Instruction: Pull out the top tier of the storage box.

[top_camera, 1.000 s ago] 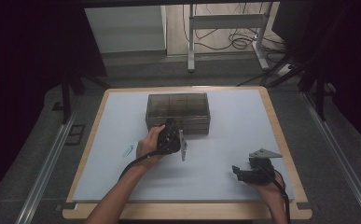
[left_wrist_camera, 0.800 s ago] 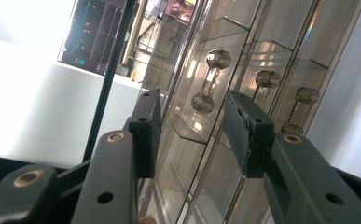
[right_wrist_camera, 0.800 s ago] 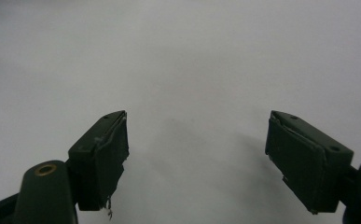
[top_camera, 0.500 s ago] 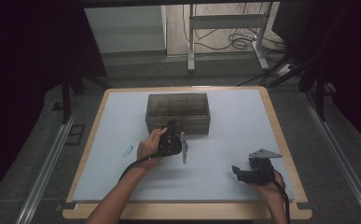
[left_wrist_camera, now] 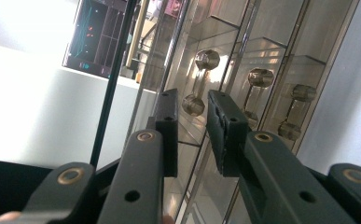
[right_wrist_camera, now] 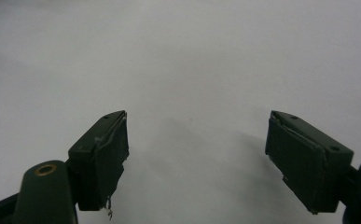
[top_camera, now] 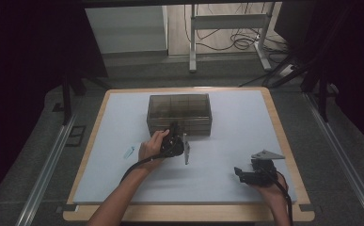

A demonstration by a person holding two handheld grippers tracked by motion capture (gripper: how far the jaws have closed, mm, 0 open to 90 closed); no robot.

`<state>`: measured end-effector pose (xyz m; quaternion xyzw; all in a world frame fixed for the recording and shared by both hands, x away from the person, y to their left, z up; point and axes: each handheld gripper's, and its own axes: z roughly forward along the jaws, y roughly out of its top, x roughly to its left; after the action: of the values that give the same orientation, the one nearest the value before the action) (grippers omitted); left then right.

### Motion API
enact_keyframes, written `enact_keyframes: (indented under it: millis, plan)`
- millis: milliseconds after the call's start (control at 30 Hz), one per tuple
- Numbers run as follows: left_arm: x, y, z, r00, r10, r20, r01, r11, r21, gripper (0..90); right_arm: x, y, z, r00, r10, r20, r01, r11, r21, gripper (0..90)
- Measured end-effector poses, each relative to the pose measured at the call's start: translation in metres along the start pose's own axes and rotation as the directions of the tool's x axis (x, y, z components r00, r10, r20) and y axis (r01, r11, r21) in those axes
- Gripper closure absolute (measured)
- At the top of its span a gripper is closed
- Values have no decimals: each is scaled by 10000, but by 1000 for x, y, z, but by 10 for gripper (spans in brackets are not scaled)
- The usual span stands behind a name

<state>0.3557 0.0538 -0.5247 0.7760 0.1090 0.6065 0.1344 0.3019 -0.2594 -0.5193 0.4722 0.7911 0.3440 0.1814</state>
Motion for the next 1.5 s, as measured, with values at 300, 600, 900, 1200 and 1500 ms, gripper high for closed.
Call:
enact_keyframes:
  millis: [300,600,900,1200,1500]
  plan:
    - [-3,0,2,9999,113,-100,-112,9999,33,782,0,0,0,10000,-5,25,5,10000,-9,206]
    - [-3,1,4,9996,184,-212,-183,9998,47,796,0,0,0,10000,5,29,-5,10000,-10,206]
    - [-5,2,4,9990,270,-362,-269,9996,45,813,0,0,0,10000,-2,40,2,10000,14,206]
    - [-6,2,4,9982,406,-449,-405,9992,49,818,-1,0,0,10000,8,50,-8,10000,6,206]
    - [-7,2,3,9968,620,-495,-616,9981,93,820,-1,0,-1,10000,19,45,-19,10000,-1,206]
